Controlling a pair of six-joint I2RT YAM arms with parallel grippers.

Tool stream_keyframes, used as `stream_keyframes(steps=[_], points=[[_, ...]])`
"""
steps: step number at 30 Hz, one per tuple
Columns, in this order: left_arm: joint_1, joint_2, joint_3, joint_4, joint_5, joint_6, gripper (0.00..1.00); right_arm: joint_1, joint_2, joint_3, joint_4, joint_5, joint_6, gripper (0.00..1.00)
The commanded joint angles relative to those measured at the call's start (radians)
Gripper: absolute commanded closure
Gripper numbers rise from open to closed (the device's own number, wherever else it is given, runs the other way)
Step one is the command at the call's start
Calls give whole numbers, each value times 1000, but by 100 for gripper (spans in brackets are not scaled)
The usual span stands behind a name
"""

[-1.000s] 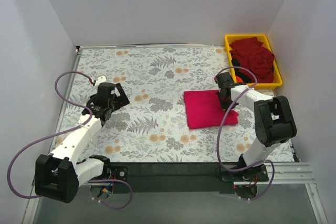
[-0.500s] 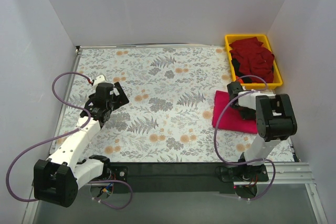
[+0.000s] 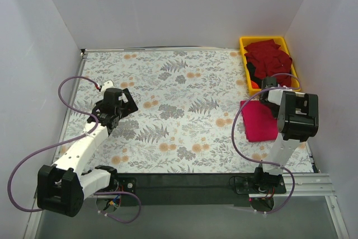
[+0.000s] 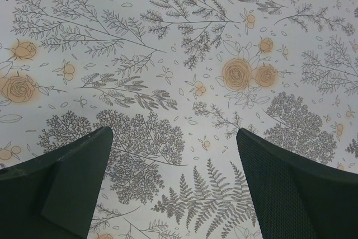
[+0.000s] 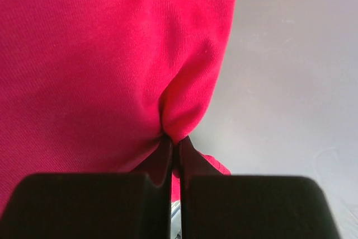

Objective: Fold and stack the t-shirts
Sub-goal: Neatly place the folded tshirt to the corner

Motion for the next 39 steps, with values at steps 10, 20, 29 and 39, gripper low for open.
stream_keyframes(steps=[10, 20, 29, 39], points=[[-1, 3, -1, 4, -14, 10, 14, -63, 8, 5, 42, 67, 69, 95], [-1, -11, -4, 7, -15, 10, 14, -71, -61, 89, 29, 120, 124, 54], [-1, -20, -5, 17, 3, -5, 14, -69, -338, 192, -148, -165, 397, 41], [-1, -92, 315, -253, 5, -50, 9, 52, -901, 186, -189, -519, 541, 2]])
